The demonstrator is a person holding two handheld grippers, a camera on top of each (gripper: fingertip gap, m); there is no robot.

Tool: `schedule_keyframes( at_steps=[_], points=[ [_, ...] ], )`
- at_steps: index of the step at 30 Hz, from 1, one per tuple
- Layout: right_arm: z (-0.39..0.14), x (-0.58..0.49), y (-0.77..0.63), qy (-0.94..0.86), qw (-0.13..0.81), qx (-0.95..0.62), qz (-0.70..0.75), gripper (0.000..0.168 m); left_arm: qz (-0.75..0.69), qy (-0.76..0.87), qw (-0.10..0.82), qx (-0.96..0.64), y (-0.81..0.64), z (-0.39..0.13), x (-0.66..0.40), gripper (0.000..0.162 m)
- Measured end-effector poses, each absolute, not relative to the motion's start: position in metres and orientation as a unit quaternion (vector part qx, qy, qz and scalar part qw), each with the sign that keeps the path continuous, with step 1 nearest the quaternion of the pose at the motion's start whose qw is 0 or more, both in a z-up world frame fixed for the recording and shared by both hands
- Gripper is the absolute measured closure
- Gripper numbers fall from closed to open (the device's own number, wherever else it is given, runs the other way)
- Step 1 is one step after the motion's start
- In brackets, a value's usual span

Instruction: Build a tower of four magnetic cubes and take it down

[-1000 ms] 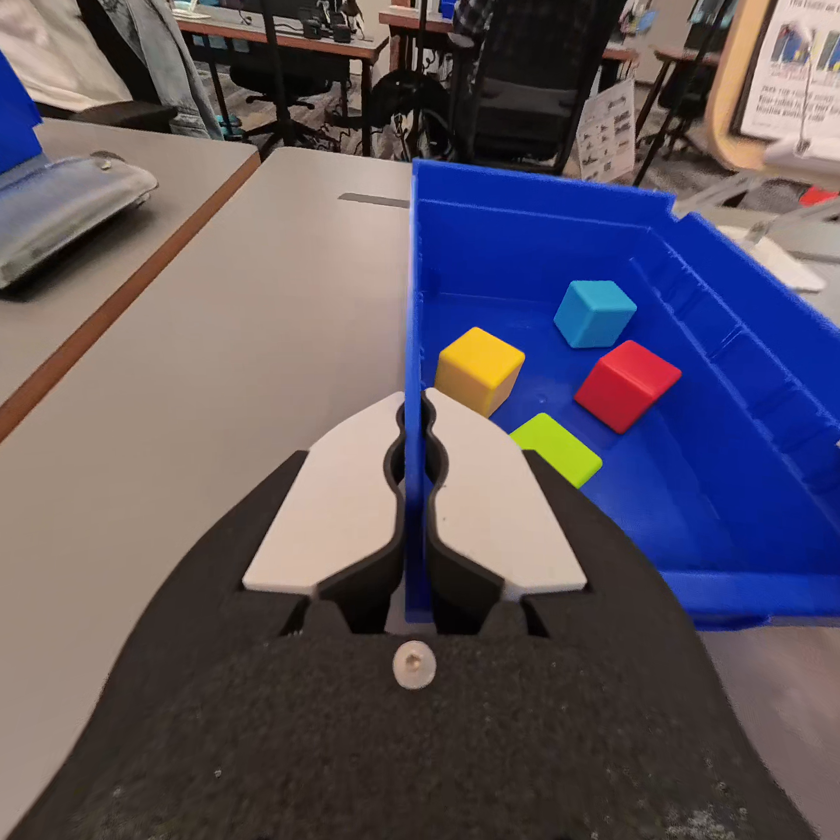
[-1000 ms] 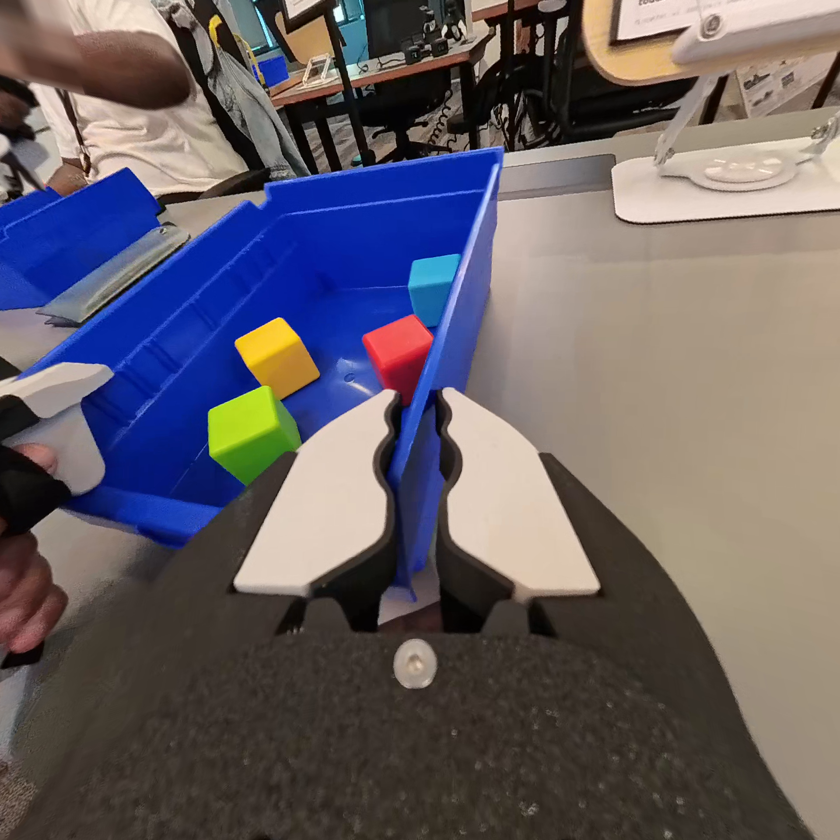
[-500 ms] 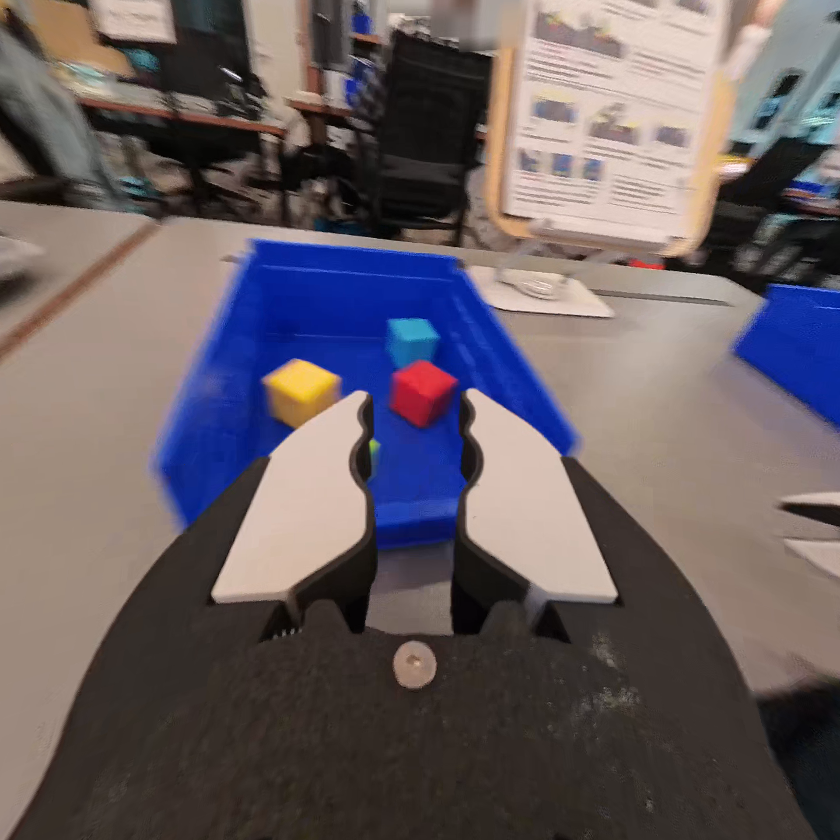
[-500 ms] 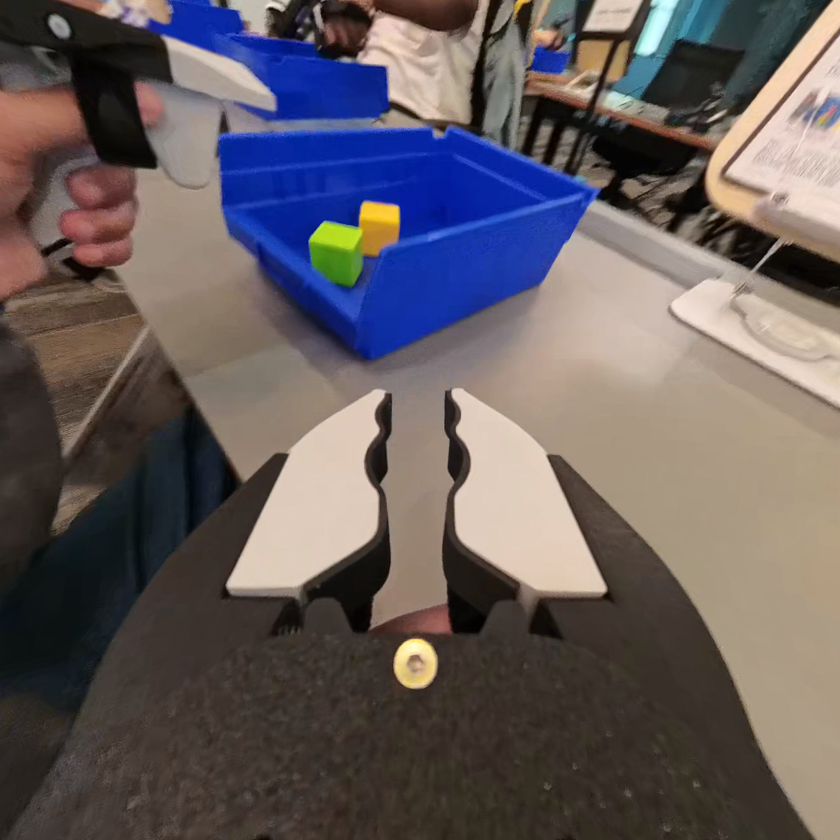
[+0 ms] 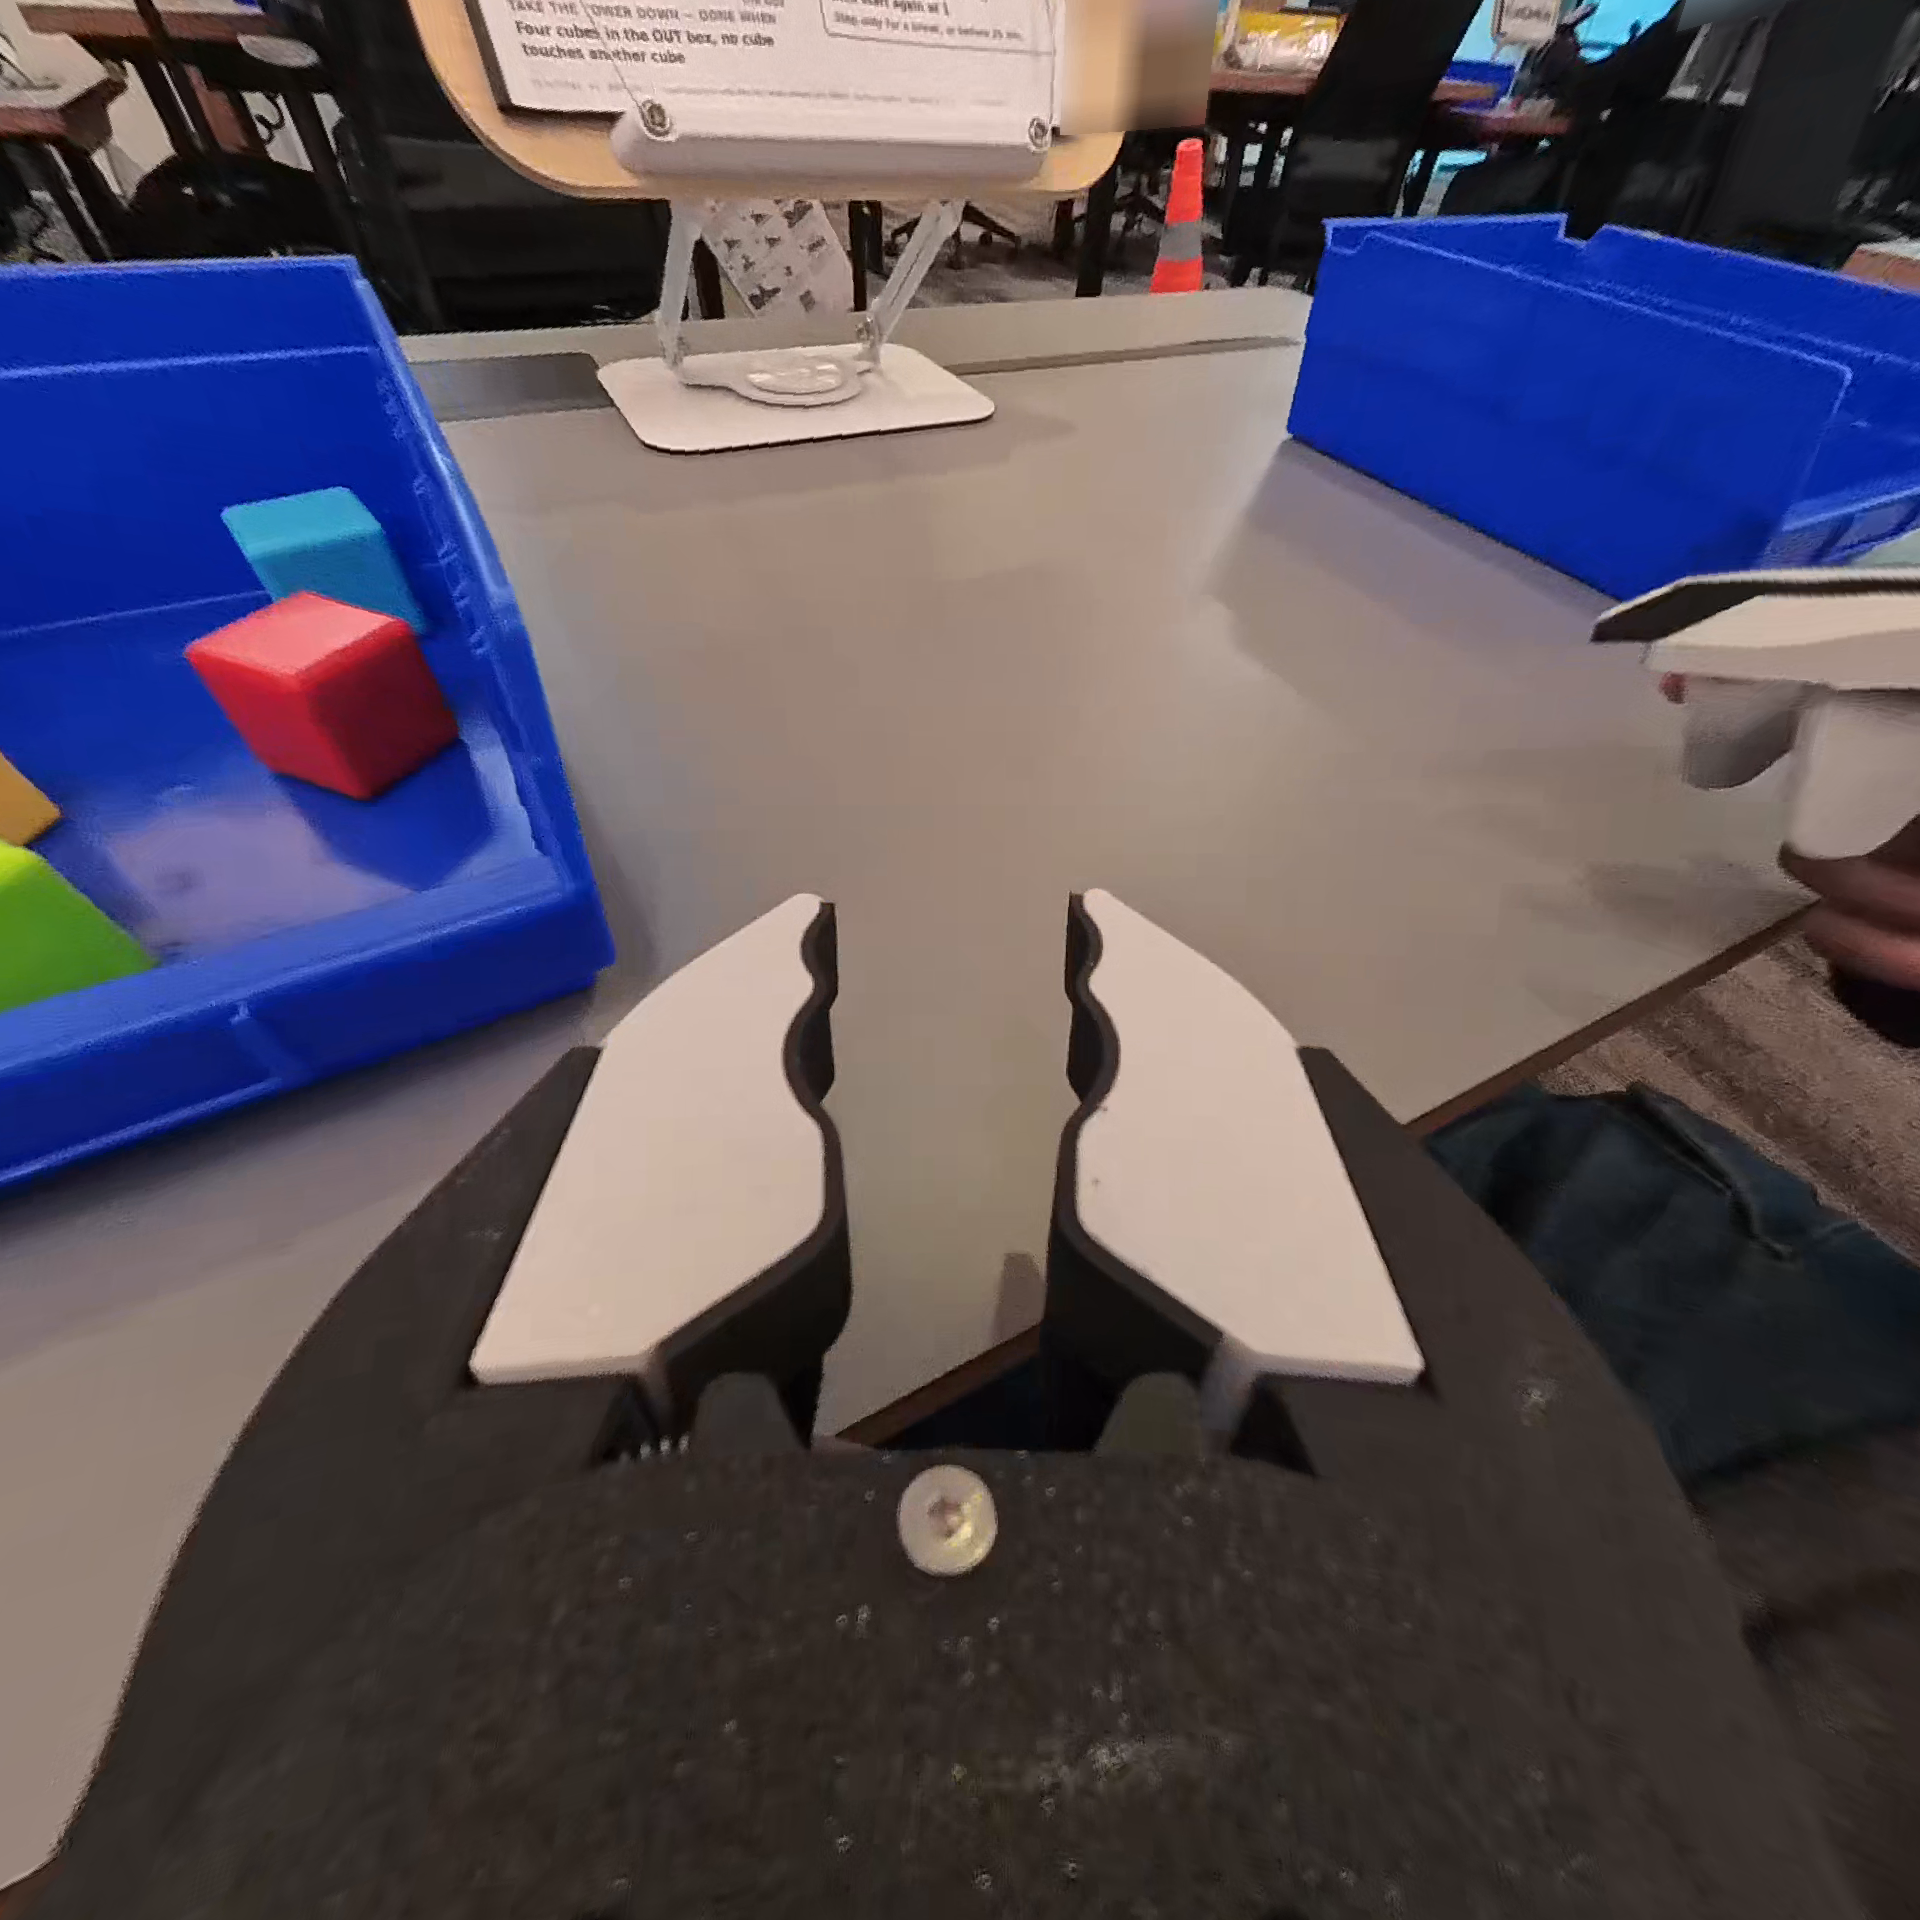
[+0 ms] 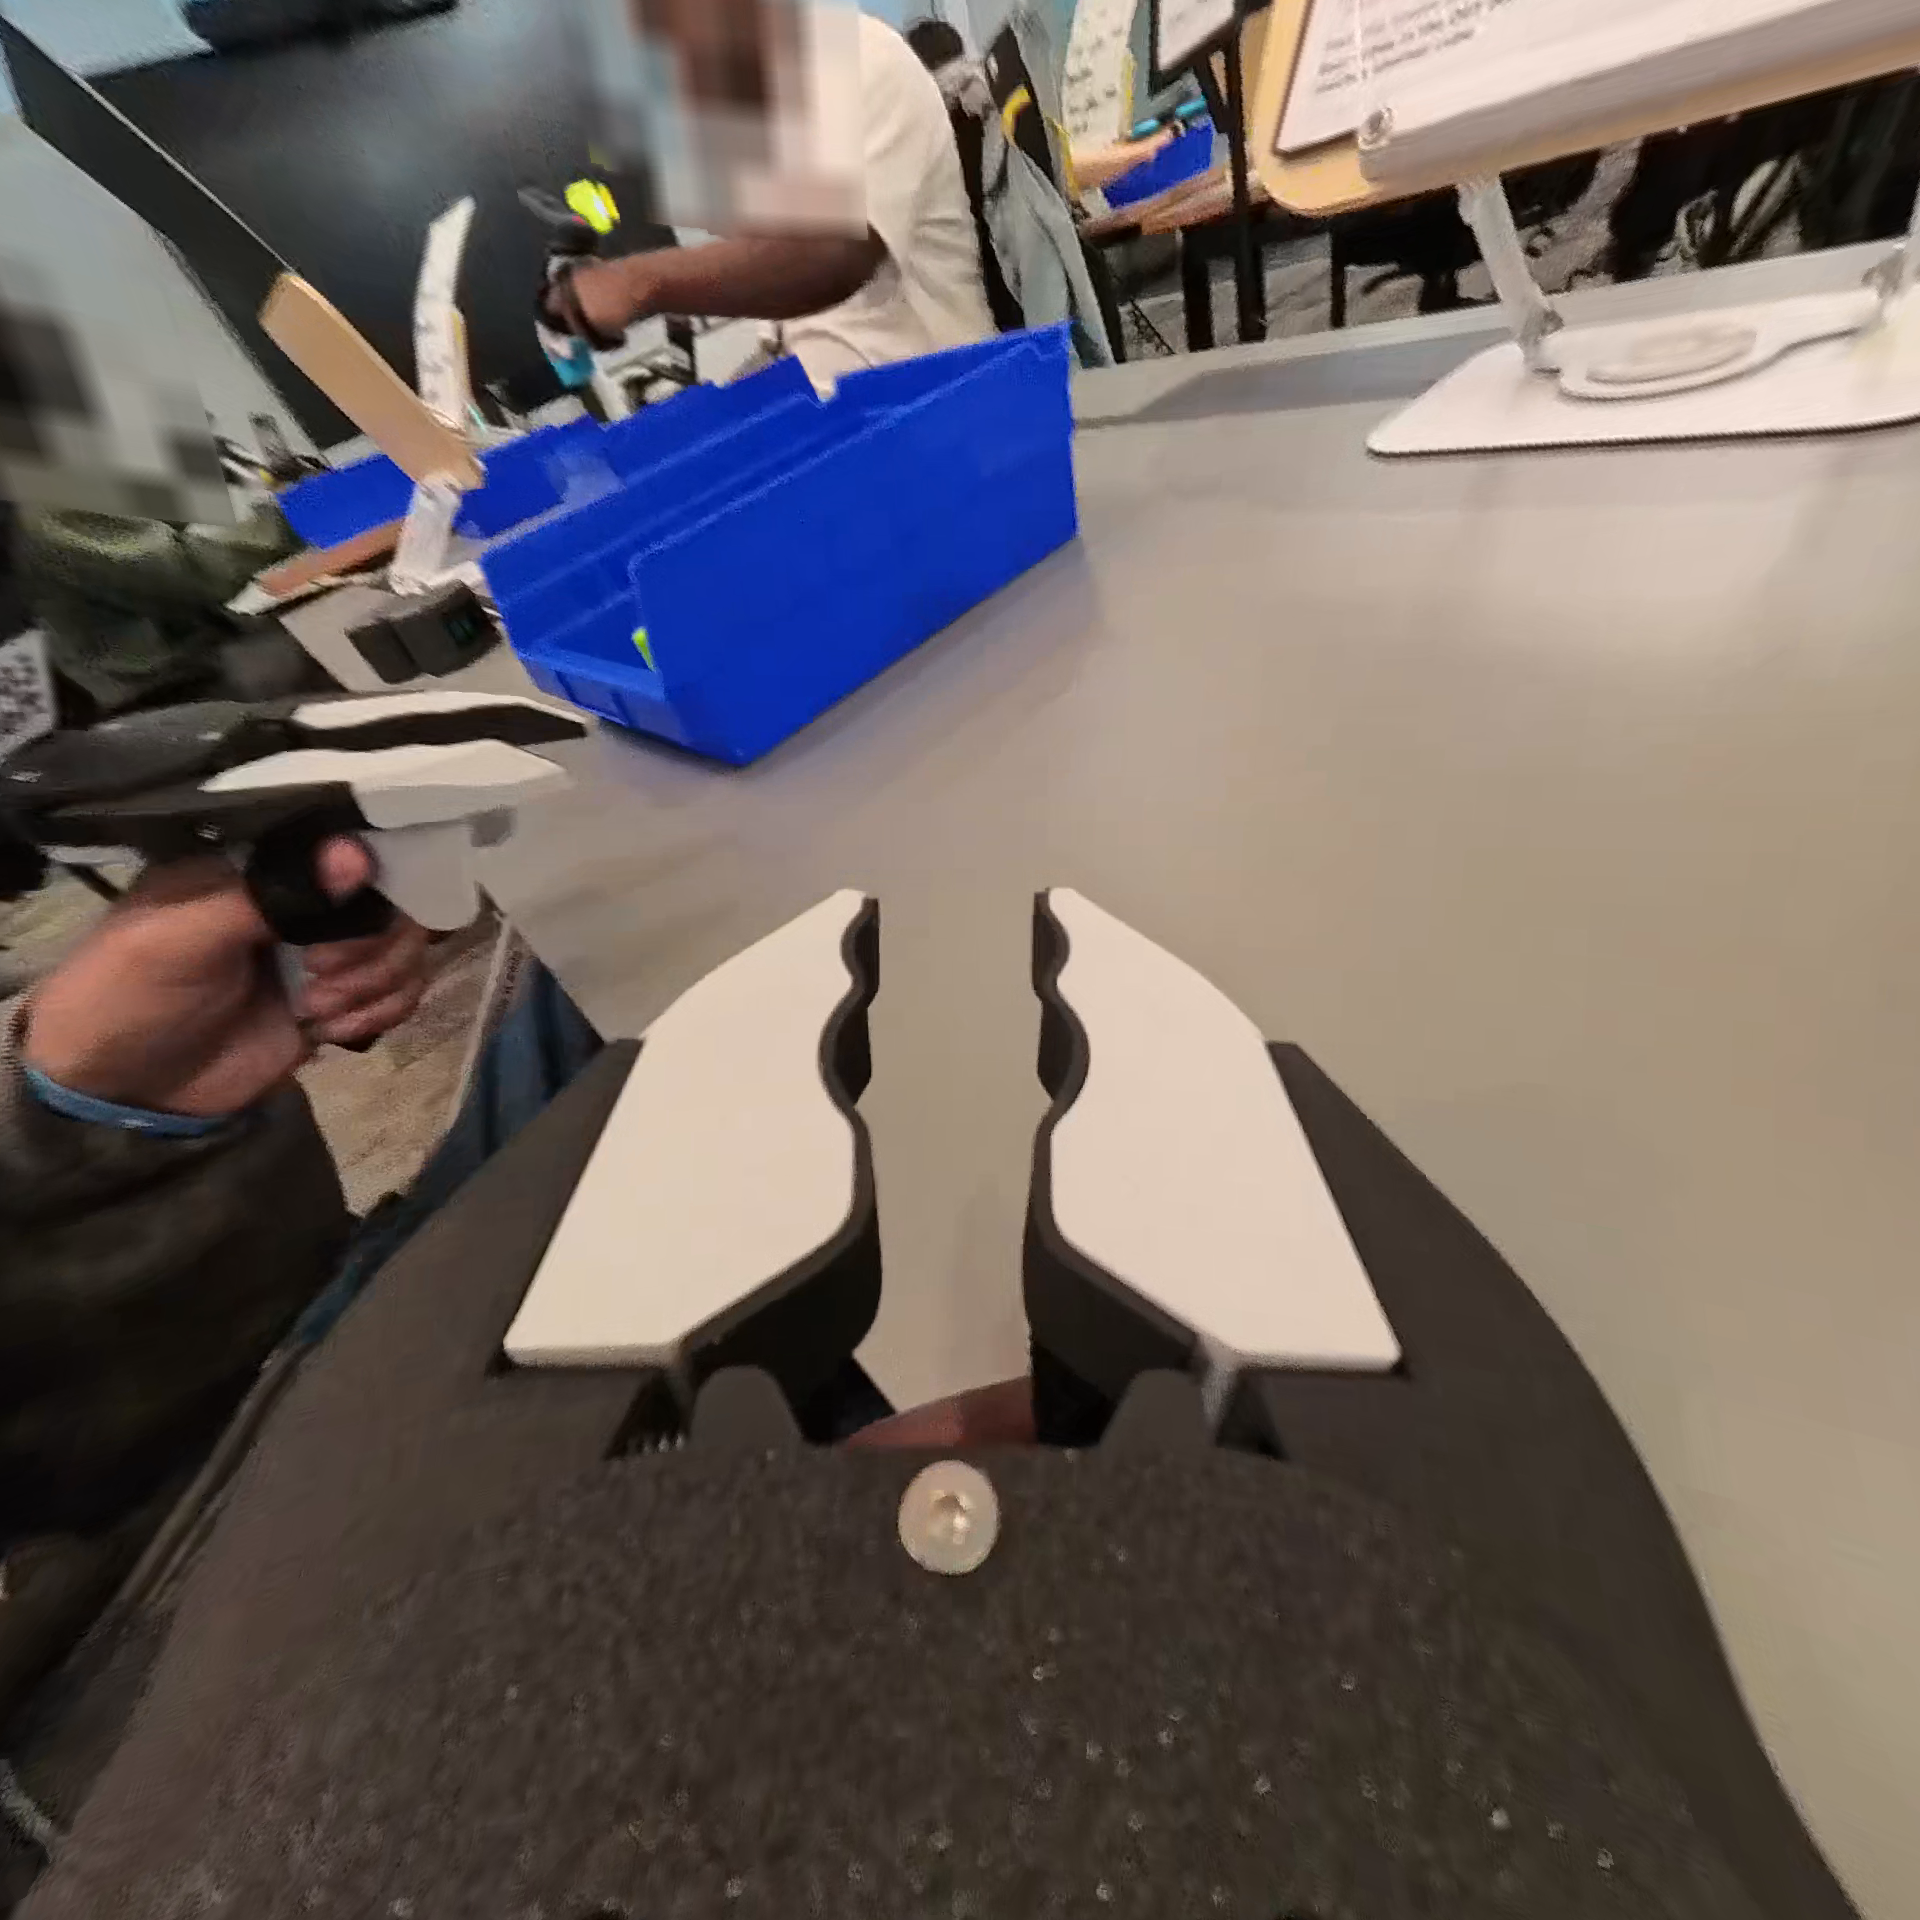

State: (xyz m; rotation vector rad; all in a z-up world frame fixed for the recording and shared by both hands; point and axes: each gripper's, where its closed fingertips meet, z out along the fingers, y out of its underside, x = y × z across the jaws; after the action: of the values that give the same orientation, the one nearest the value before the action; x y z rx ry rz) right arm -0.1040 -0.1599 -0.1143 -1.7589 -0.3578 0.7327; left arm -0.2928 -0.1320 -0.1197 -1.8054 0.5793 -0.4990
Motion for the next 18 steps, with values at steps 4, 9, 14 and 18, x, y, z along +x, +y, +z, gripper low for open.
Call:
schedule_keyframes(
  at_steps=[4, 9, 14, 18],
  points=[
    [-0.114, -0.103, -0.157, -0.151, 0.575, -0.747, 0.296, 0.141, -0.257, 0.218, 0.536, -0.774, -0.131, -0.123, -0.296, 0.120],
    [-0.116, -0.106, -0.157, -0.154, 0.573, -0.750, 0.293, 0.142, -0.283, 0.191, 0.513, -0.788, -0.128, -0.129, -0.303, 0.119],
    [-0.120, -0.102, -0.155, -0.146, 0.569, -0.757, 0.287, 0.144, -0.257, 0.210, 0.505, -0.797, -0.128, -0.136, -0.301, 0.119],
    [-0.117, -0.095, -0.151, -0.114, 0.576, -0.753, 0.297, 0.146, -0.233, 0.212, 0.488, -0.814, -0.126, -0.144, -0.306, 0.122]
  ],
)
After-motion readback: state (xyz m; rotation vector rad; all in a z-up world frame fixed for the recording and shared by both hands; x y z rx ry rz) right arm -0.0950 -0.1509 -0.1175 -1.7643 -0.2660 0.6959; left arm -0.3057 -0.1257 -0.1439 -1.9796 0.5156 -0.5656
